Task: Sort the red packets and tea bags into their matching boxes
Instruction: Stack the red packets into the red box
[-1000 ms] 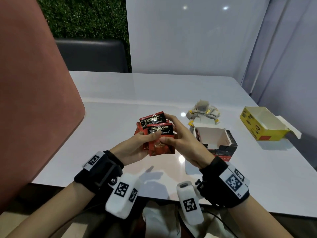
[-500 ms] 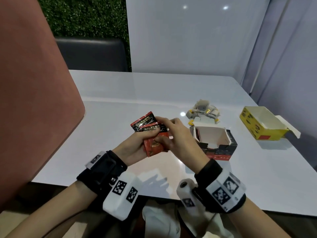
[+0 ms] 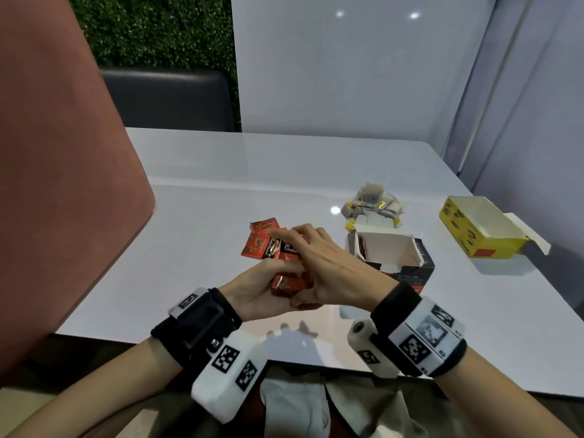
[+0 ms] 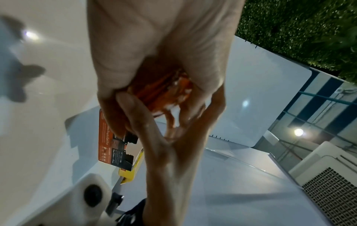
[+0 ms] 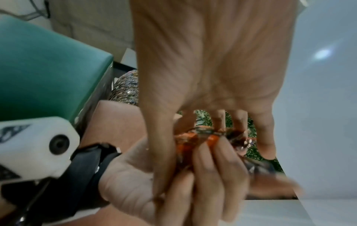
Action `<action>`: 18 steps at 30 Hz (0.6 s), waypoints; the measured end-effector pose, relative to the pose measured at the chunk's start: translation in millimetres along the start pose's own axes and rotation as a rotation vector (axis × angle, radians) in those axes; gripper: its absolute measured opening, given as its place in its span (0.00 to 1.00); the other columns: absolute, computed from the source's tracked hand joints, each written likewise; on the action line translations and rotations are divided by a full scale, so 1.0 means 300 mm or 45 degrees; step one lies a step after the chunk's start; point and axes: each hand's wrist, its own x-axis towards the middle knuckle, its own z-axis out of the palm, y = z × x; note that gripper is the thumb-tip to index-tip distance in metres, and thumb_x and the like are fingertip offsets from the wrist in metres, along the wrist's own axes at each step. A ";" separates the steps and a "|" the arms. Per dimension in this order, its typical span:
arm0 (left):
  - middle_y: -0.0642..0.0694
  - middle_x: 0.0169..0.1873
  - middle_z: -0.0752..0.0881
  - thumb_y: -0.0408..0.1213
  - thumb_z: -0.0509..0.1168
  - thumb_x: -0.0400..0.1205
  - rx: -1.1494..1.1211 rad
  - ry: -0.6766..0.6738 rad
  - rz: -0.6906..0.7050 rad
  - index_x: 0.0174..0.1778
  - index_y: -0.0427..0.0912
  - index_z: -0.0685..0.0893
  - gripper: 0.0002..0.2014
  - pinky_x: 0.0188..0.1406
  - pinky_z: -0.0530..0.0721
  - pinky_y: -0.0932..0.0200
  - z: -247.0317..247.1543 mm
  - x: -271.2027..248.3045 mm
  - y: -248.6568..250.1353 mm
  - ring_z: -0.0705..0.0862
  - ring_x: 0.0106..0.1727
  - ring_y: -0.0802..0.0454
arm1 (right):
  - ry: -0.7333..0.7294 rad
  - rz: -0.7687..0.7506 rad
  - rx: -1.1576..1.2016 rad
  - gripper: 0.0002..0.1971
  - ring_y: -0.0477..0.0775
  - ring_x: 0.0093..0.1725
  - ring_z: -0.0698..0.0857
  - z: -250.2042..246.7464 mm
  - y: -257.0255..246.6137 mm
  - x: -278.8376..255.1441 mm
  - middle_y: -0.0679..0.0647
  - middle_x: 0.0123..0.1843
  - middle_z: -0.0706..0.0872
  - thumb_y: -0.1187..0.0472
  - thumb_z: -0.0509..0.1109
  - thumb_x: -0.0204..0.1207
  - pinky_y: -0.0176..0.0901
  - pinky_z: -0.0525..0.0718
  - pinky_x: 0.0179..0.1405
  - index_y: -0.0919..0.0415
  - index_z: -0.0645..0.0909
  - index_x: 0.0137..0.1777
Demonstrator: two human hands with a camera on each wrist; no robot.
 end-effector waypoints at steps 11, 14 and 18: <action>0.41 0.39 0.87 0.36 0.82 0.60 -0.092 -0.188 -0.065 0.43 0.37 0.88 0.18 0.48 0.86 0.50 -0.016 -0.008 -0.002 0.87 0.43 0.45 | -0.033 -0.039 0.370 0.54 0.54 0.67 0.72 0.010 0.005 -0.022 0.53 0.71 0.68 0.57 0.78 0.66 0.39 0.72 0.63 0.44 0.42 0.82; 0.40 0.36 0.86 0.27 0.78 0.59 -0.041 -0.267 -0.096 0.39 0.37 0.88 0.14 0.46 0.86 0.51 -0.012 -0.016 -0.006 0.86 0.40 0.46 | -0.099 -0.111 0.357 0.52 0.51 0.67 0.70 0.007 -0.003 -0.020 0.51 0.69 0.67 0.58 0.80 0.65 0.34 0.71 0.64 0.45 0.49 0.82; 0.38 0.30 0.83 0.21 0.63 0.65 0.144 -0.147 -0.163 0.32 0.33 0.85 0.07 0.36 0.85 0.54 -0.005 -0.027 -0.002 0.83 0.32 0.46 | -0.191 -0.120 0.375 0.50 0.38 0.58 0.67 -0.005 0.002 -0.027 0.44 0.62 0.67 0.56 0.82 0.62 0.16 0.68 0.54 0.47 0.55 0.80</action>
